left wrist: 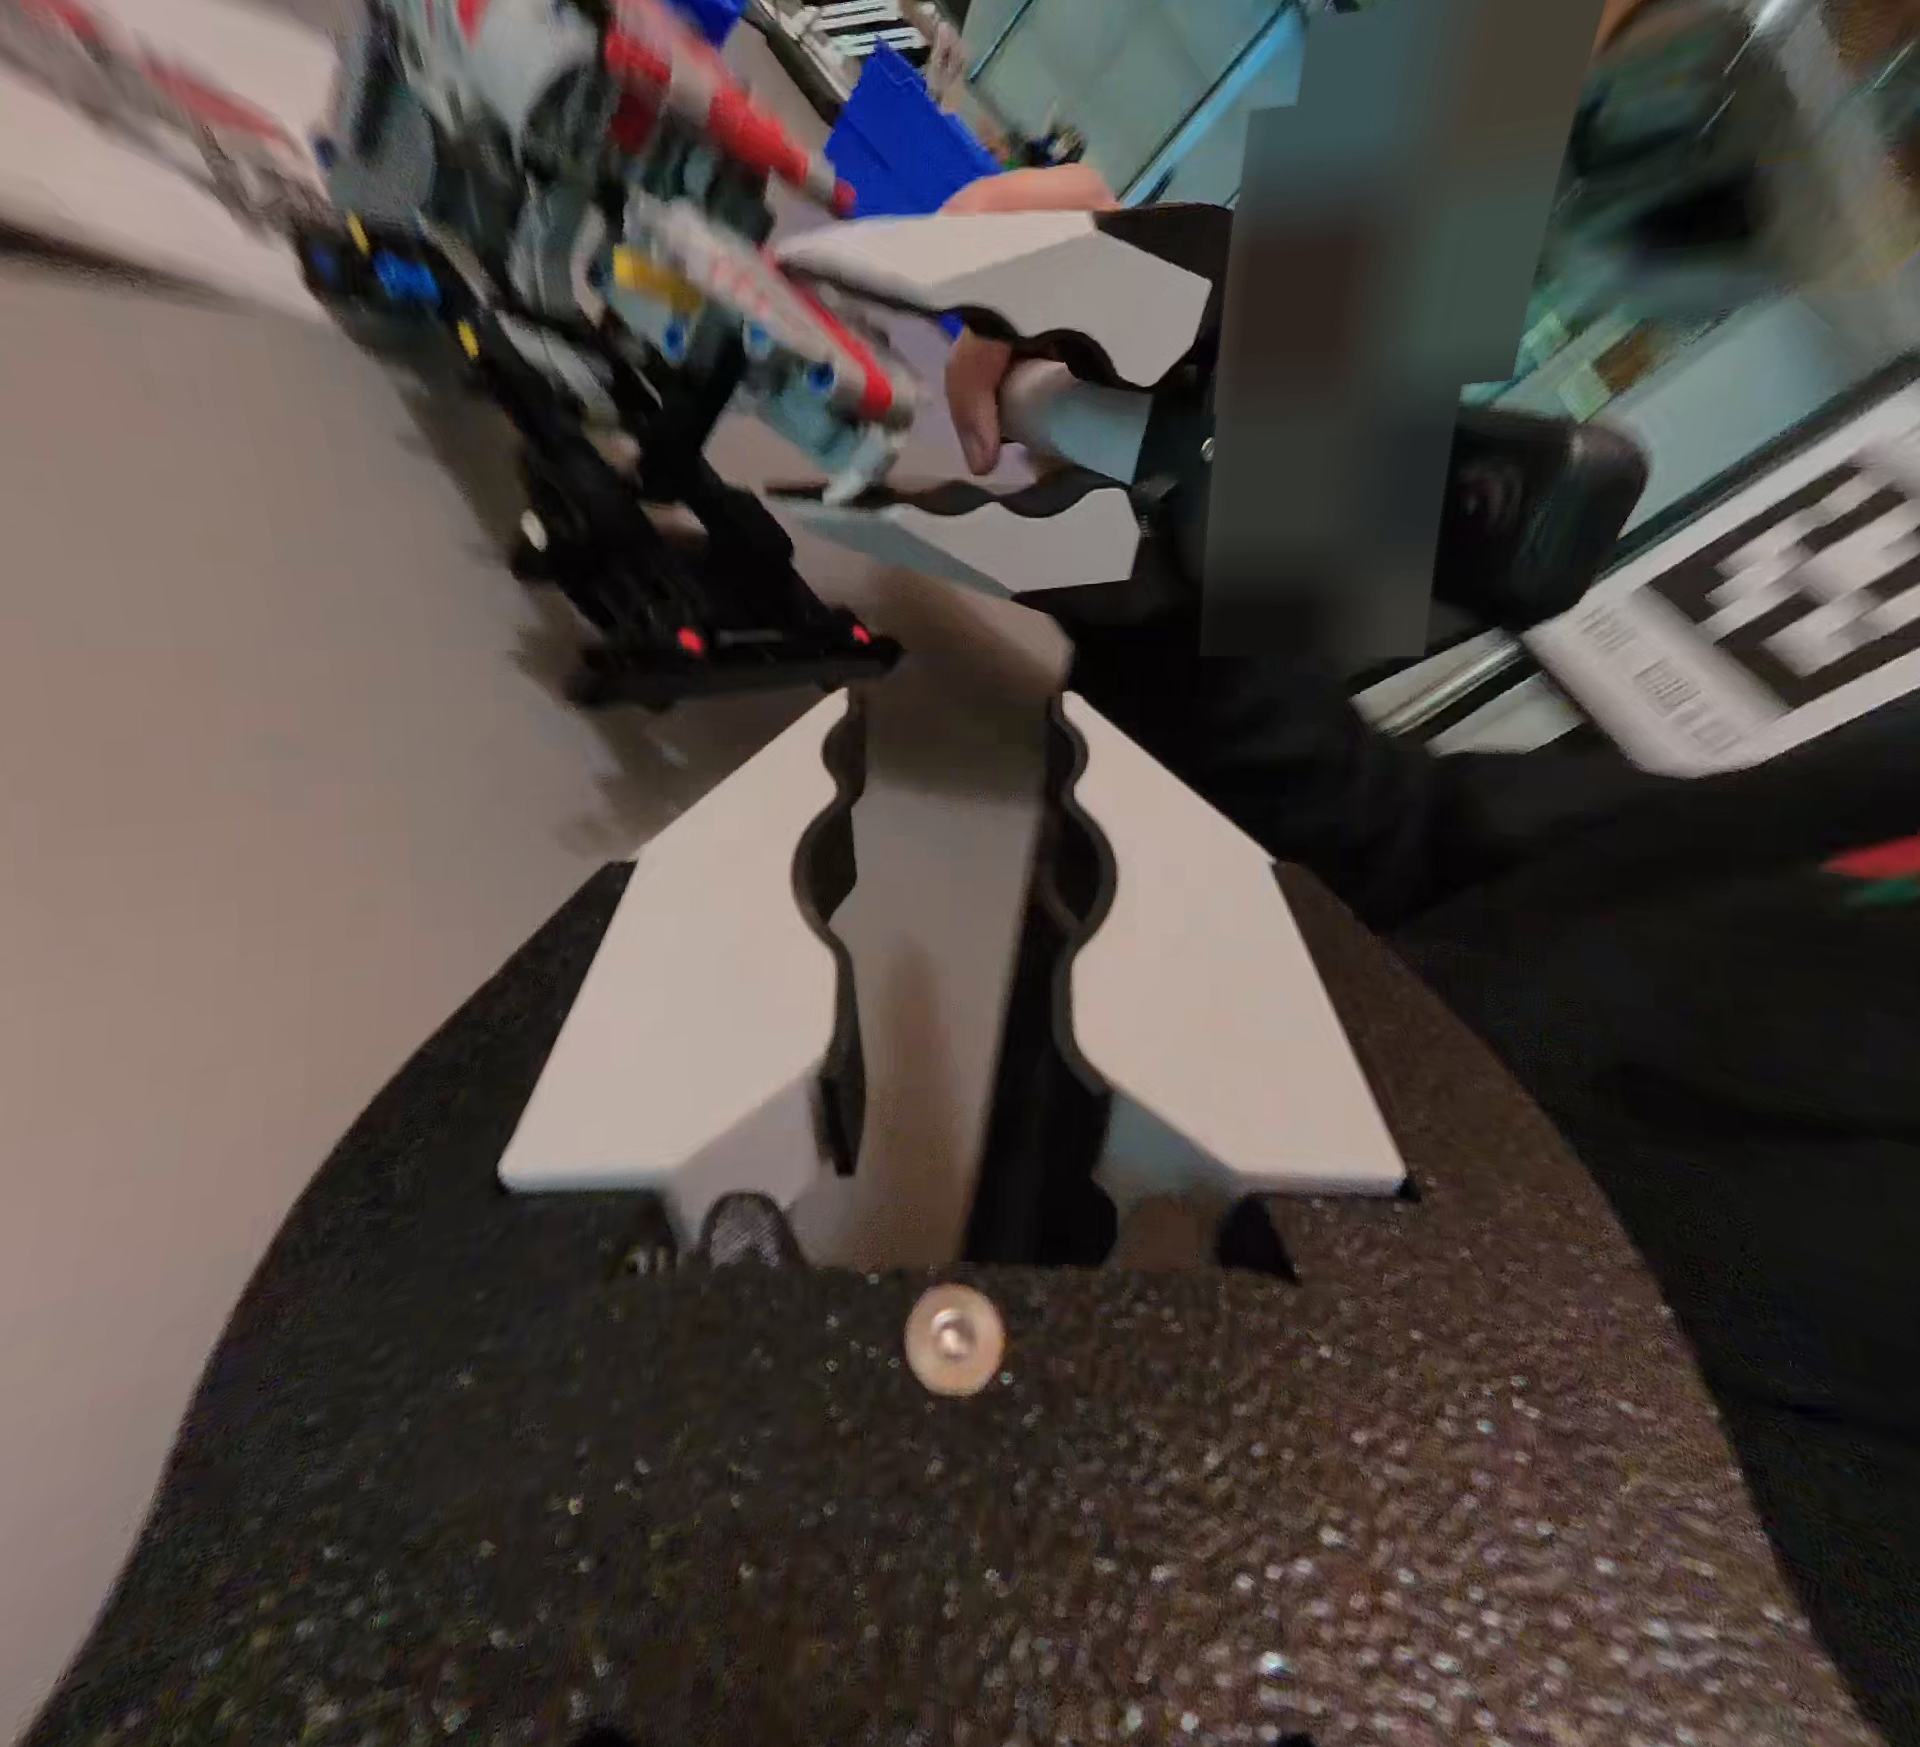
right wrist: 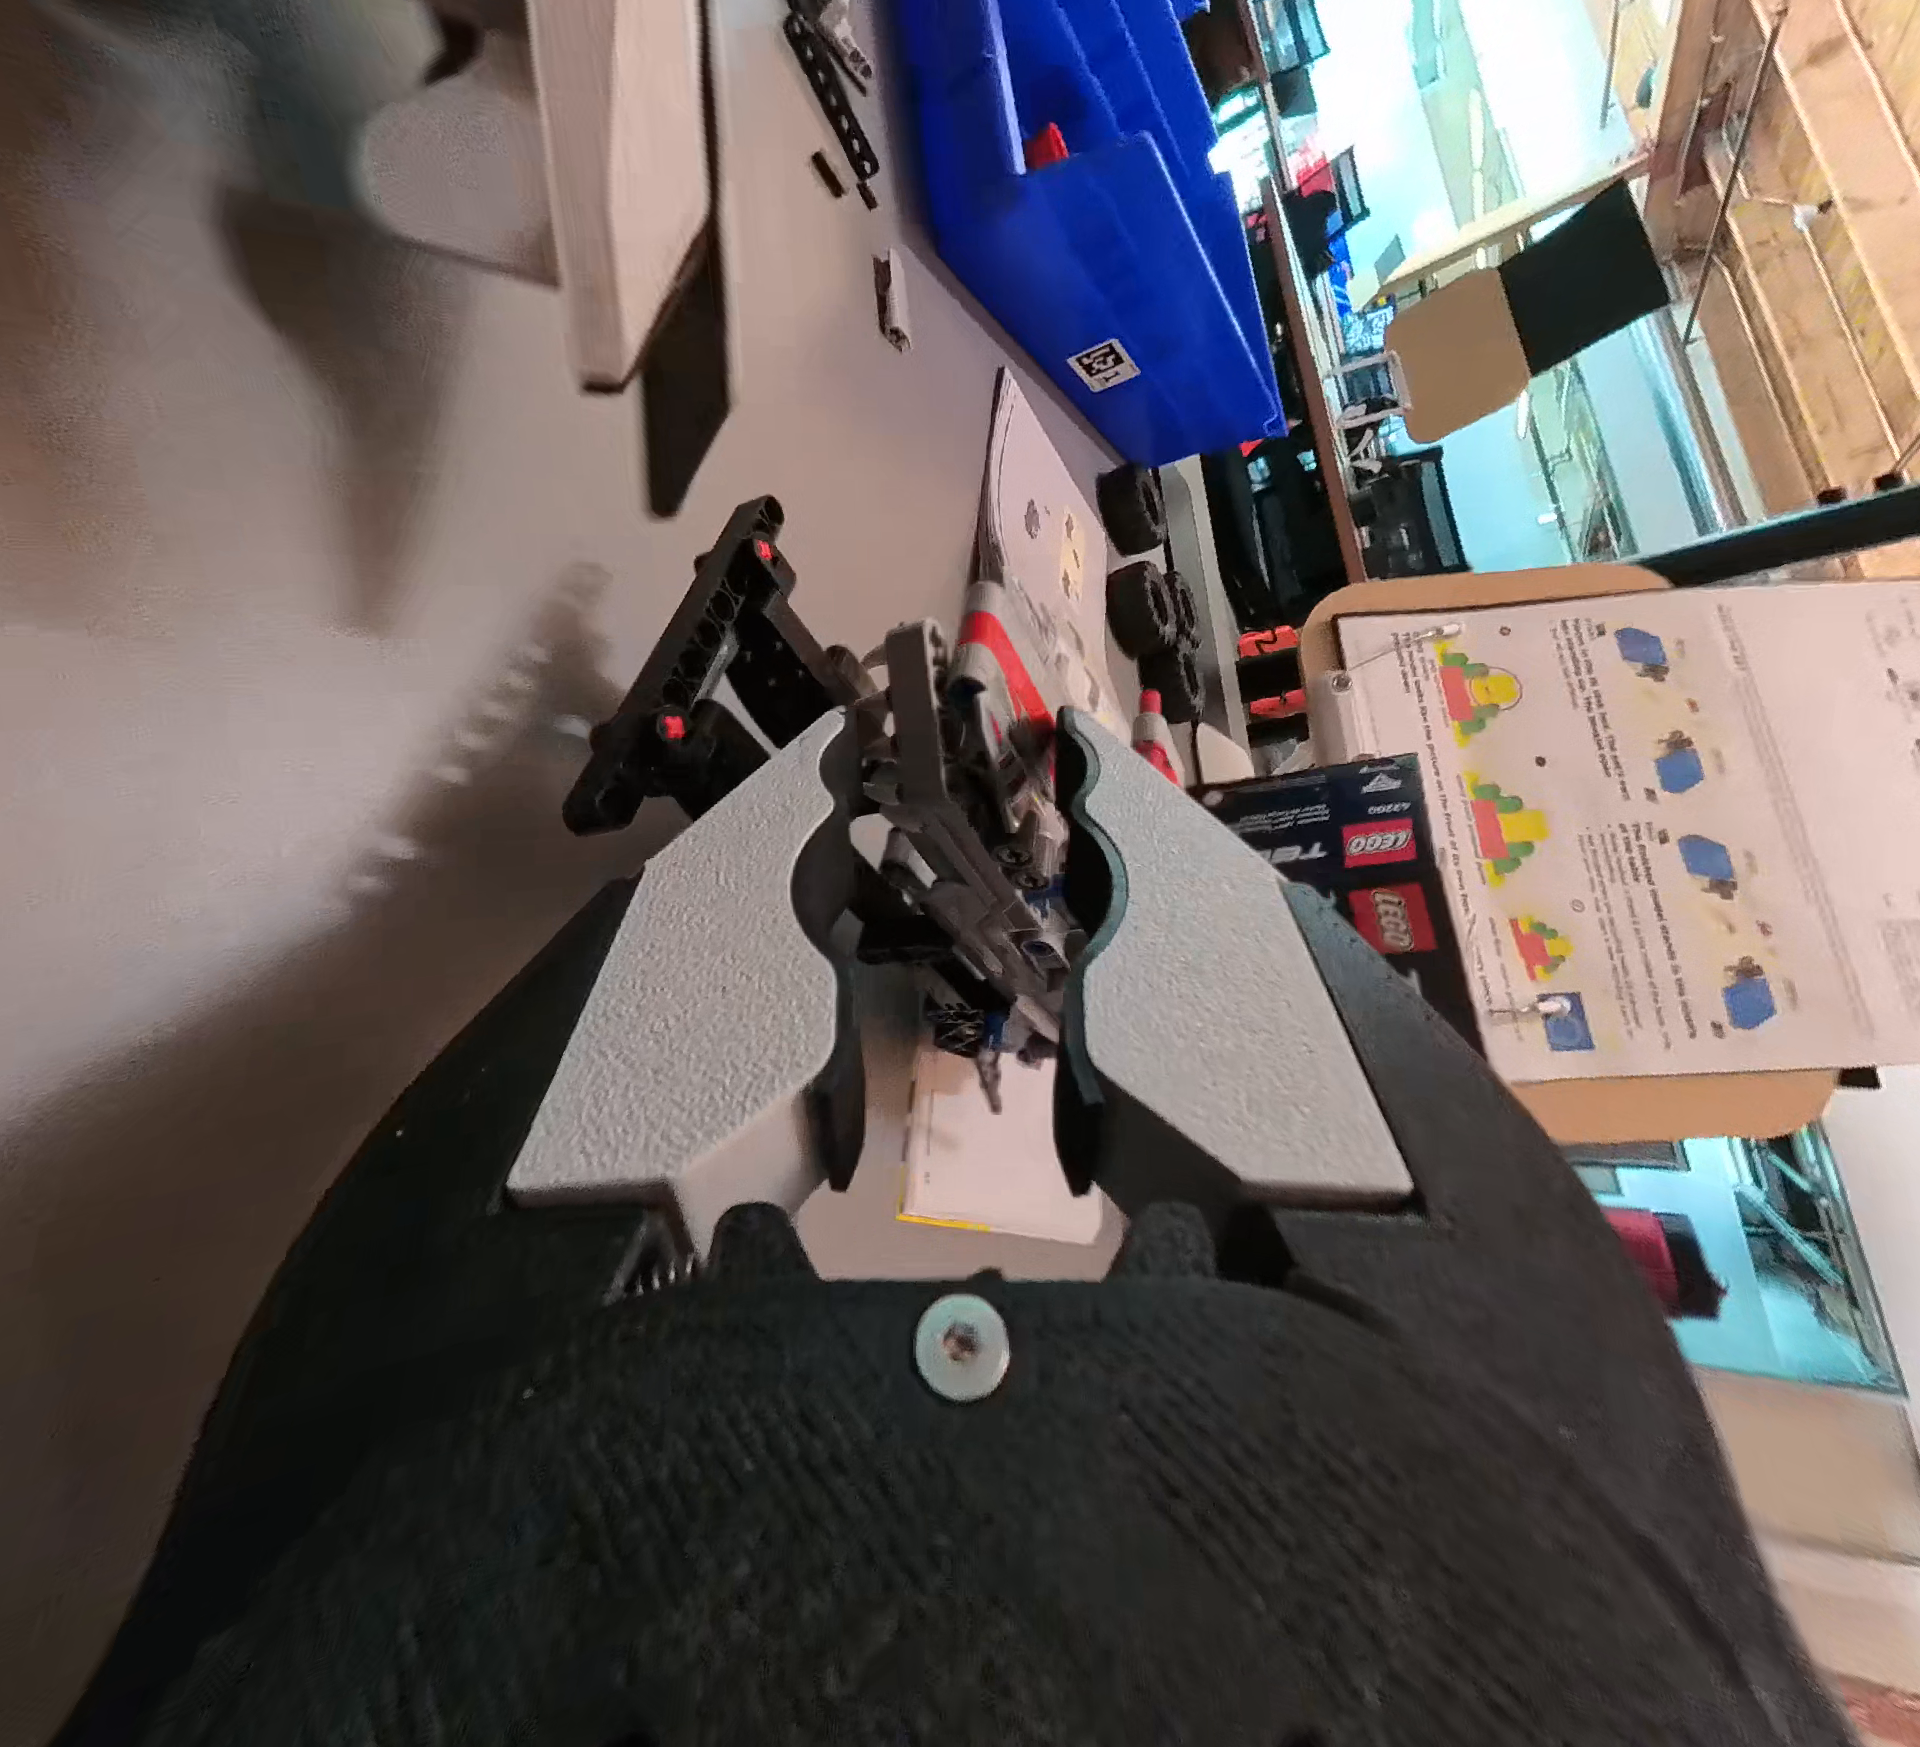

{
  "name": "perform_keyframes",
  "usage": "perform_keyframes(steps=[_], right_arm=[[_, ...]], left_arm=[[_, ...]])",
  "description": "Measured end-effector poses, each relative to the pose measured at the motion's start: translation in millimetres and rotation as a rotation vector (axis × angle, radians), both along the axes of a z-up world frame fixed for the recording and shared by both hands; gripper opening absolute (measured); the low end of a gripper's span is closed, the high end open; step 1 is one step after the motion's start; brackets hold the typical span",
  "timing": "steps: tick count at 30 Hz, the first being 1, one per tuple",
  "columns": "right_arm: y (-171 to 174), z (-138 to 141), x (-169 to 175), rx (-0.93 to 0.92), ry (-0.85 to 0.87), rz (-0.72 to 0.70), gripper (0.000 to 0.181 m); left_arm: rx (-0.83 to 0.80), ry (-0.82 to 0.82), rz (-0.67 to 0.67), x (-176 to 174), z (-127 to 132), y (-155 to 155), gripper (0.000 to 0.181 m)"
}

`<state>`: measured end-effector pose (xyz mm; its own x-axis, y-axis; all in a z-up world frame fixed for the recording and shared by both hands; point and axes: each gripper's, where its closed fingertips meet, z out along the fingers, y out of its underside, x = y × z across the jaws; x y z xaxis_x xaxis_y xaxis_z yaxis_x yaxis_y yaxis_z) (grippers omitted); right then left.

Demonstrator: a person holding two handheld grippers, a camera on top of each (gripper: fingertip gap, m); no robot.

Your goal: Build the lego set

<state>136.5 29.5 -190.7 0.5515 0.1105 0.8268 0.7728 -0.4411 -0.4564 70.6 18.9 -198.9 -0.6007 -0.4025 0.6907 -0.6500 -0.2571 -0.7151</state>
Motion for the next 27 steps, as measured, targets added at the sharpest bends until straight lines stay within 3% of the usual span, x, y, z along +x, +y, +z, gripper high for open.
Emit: perform_keyframes(steps=[3, 6, 10, 13, 17, 20, 27], right_arm=[[-5.5, -19.1, -3.2, -0.059, 0.064, 0.0, 0.045], [-7.7, -20.8, -0.1, -0.027, 0.109, -0.029, 0.045], [-19.4, -10.3, -3.1, 0.041, 0.202, -0.108, 0.054], [-27.5, -4.0, -10.0, 0.172, 0.474, -0.235, 0.066], [-28.7, -16.6, -6.0, 0.26, 0.768, -0.396, 0.076], [-22.5, -30.6, -6.2, 0.222, 0.909, -0.407, 0.065], [-35.1, -28.0, 8.5, 0.241, 0.941, -0.381, 0.05]], left_arm=[[0.225, -0.24, 0.043, 15.6, 10.3, 21.7, 0.031], [0.386, -0.37, 0.029, 30.0, 18.5, 32.9, 0.031], [0.626, -0.509, -0.096, 47.9, 4.9, 37.4, 0.033], [0.738, -0.634, -0.222, 52.3, -6.2, 33.3, 0.043], [0.742, -0.658, -0.351, 56.0, -20.1, 22.2, 0.053], [0.651, -0.647, -0.372, 58.2, -16.2, 12.9, 0.045], [0.65, -0.636, -0.291, 66.3, -12.5, 1.6, 0.037]])
